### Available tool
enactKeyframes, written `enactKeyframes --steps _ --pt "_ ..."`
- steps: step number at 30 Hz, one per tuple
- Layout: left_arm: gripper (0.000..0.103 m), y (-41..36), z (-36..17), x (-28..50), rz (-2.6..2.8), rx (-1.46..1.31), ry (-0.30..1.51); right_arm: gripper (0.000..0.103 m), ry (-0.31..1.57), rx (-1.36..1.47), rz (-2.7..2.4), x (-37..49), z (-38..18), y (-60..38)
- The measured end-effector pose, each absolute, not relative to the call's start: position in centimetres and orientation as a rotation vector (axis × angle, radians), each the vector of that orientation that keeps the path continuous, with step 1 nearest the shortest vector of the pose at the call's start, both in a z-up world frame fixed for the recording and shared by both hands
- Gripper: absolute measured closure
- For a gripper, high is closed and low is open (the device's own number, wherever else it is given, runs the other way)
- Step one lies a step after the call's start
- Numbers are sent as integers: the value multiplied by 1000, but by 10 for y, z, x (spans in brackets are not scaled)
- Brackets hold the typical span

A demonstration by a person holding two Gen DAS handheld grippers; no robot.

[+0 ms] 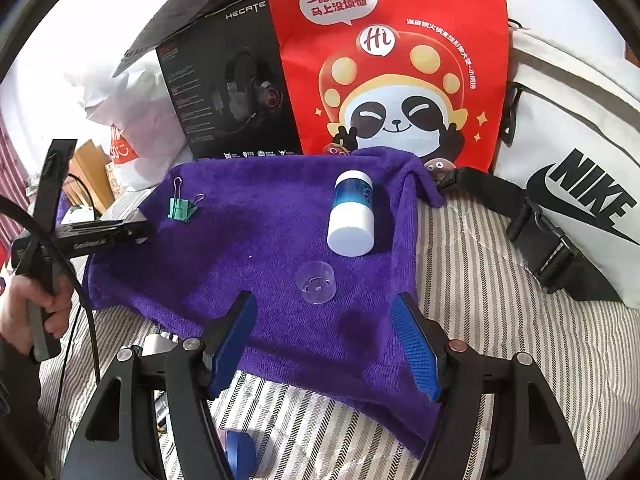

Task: Organize rigid objects
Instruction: 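Lower the tape roll onto the towel beside the clip, open left gripper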

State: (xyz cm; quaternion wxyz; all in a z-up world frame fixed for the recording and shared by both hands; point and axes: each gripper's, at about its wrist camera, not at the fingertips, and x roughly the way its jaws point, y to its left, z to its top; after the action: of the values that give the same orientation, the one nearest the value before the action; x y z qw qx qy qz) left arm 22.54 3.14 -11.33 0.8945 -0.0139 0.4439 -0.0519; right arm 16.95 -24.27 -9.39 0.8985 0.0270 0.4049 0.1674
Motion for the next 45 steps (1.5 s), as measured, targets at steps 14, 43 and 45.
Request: enactKeyframes --steps 14,43,45 --pt "74 11 -128 246 -84 102 944 33 844 58 336 170 -95 -245" --pt "57 21 -123 229 -87 77 992 29 847 28 343 168 -95 -239" --pt "57 24 -119 223 -93 61 995 29 848 34 345 168 -95 -240"
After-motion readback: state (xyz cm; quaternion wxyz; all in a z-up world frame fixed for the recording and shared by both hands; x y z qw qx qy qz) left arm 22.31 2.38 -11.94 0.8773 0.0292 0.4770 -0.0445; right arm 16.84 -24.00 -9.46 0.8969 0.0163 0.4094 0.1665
